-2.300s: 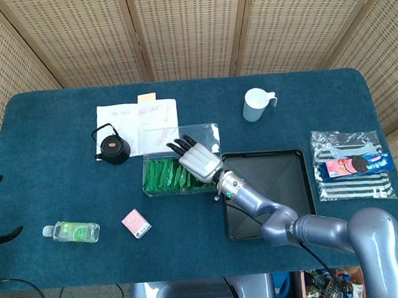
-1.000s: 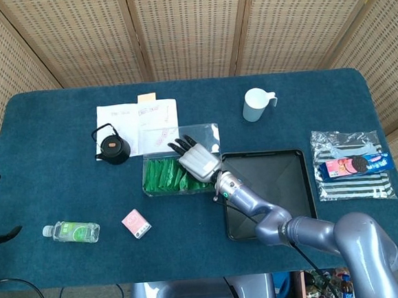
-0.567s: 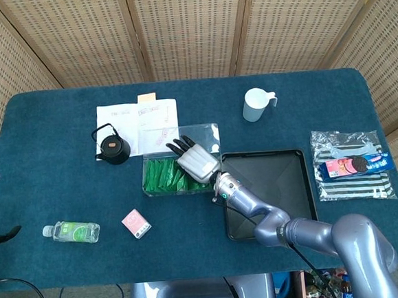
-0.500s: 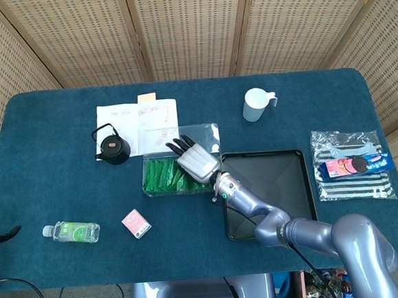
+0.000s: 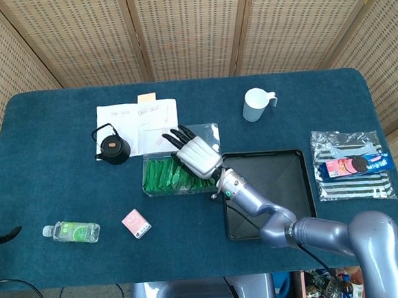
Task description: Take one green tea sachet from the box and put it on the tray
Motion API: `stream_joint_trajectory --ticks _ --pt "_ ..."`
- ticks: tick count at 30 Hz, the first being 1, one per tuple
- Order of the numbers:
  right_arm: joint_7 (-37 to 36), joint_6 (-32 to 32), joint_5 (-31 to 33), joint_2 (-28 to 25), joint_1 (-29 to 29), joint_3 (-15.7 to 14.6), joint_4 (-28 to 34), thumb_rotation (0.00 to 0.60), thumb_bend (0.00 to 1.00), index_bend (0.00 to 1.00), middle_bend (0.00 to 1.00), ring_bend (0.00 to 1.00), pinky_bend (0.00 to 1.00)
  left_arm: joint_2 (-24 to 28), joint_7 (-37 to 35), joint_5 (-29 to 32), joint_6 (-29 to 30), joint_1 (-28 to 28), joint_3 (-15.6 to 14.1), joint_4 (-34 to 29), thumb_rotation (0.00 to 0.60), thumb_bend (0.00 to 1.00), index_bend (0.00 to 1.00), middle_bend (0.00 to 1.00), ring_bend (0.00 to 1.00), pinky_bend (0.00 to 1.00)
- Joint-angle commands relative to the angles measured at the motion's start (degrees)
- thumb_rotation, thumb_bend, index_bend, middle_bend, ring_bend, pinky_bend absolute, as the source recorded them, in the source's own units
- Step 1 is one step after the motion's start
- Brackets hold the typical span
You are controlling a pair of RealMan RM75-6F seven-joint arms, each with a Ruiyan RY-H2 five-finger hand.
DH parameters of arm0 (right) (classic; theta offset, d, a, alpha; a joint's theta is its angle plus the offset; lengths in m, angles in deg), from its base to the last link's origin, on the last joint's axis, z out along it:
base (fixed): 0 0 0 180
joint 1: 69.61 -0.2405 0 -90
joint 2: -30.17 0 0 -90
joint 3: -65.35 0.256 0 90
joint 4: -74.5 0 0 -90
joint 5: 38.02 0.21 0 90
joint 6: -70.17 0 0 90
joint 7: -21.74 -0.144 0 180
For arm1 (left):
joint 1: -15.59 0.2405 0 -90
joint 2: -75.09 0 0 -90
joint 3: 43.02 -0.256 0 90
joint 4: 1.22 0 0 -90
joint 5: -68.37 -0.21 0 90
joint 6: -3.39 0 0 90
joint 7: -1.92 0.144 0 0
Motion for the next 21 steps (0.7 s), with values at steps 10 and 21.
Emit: stream_joint_trajectory --ticks 10,21 --pt "5.4 -4.2 1.4 -8.5 2.6 2.2 12.2 0.600 0.62 0.64 0.15 0.04 0.04 0.1 -0.7 -1.1 0.5 0.2 -0.3 0.1 0.600 0.06 0.00 0.00 0.00 0.00" --pt "7.5 -9.5 -1.6 -21.3 9.4 -0.4 28.2 0.600 0.63 0.64 0.15 0.04 0.04 0.5 -1.1 -3.1 1.8 0.7 -0.9 -0.5 0.600 0.06 0.00 0.00 0.00 0.00"
